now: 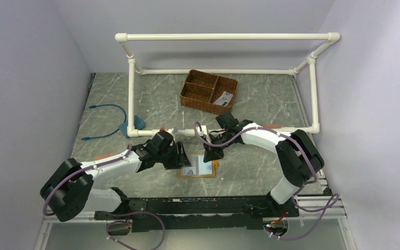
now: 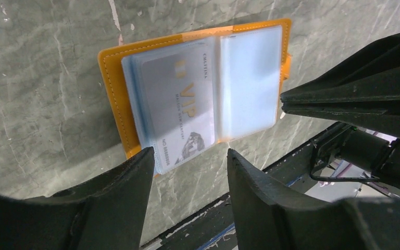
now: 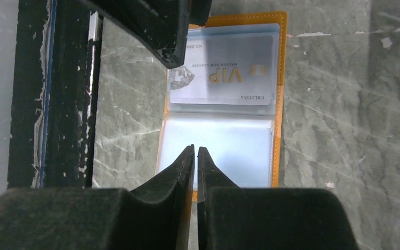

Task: Take the credit cards out of the card holder
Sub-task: Remove the credit card from the card holder.

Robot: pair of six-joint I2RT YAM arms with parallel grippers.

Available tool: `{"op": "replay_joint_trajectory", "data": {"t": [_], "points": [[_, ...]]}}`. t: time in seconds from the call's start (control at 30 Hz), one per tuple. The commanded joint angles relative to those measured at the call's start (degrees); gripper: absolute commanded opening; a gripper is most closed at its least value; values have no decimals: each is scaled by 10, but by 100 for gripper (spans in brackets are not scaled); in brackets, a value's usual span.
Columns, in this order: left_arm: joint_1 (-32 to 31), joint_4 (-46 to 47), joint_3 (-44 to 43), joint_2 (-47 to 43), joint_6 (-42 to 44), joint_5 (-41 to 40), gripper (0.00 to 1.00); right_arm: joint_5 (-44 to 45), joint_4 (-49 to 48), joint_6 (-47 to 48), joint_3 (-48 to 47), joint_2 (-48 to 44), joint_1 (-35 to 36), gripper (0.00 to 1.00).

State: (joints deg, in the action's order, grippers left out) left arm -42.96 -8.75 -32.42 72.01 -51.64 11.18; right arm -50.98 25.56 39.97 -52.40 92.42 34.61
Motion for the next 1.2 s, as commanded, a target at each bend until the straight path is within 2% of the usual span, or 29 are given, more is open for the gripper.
{"op": "replay_joint_trajectory", "data": {"t": [0.0, 0.2, 0.63, 0.87, 1.17], "points": [[-2, 31, -3, 19, 20, 5, 59, 8, 1, -31, -41, 28, 6, 8], [-3, 51, -1, 35, 21, 8, 59, 33, 7, -73, -69, 76, 21, 6], [-3, 83, 27, 31, 0, 17, 58, 56, 12, -103, -91, 123, 40, 5], [-2, 155, 49, 32, -21, 46, 52, 77, 8, -124, -97, 133, 41, 4], [-2, 248, 75, 27, -45, 81, 51, 81, 8, -132, -99, 137, 40, 3]]}}
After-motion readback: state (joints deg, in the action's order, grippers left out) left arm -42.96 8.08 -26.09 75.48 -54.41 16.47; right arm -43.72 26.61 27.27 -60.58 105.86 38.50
